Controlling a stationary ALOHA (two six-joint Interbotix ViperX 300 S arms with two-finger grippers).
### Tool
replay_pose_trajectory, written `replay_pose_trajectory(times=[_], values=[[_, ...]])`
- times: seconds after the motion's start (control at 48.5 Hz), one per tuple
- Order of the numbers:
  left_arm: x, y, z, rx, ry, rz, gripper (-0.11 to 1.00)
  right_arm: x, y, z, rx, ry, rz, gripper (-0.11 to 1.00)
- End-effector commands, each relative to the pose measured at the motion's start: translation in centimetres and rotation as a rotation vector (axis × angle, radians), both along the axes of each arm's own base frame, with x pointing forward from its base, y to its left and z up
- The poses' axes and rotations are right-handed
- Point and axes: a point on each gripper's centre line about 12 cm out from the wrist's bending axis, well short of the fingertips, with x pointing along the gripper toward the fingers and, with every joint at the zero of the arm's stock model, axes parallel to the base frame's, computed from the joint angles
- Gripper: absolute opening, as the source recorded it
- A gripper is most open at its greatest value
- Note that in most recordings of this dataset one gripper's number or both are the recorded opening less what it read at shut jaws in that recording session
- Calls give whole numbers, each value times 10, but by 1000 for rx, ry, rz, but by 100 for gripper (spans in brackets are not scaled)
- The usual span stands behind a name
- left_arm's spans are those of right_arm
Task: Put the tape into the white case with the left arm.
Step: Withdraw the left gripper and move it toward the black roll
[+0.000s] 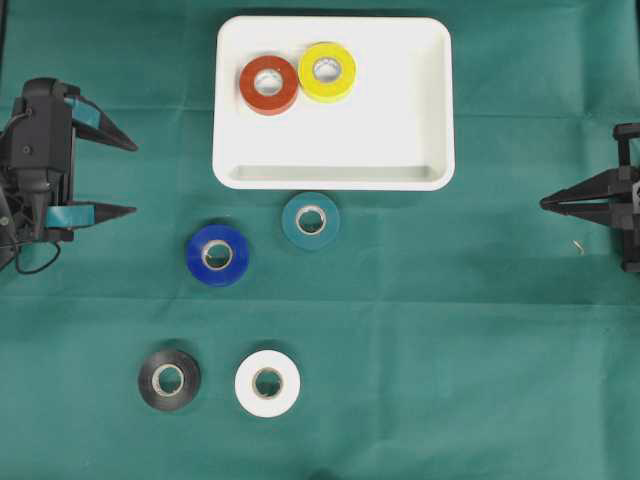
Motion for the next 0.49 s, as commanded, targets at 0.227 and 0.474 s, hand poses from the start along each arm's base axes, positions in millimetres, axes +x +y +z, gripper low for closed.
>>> replay_pose_trajectory(times=[0.227,0.474], values=[[14,-16,3,-22,-44,-58,94,2,0,4,-2,-11,-1,-9],[30,-34,-9,-31,34,-127,94,2,0,4,-2,-11,-1,-9]])
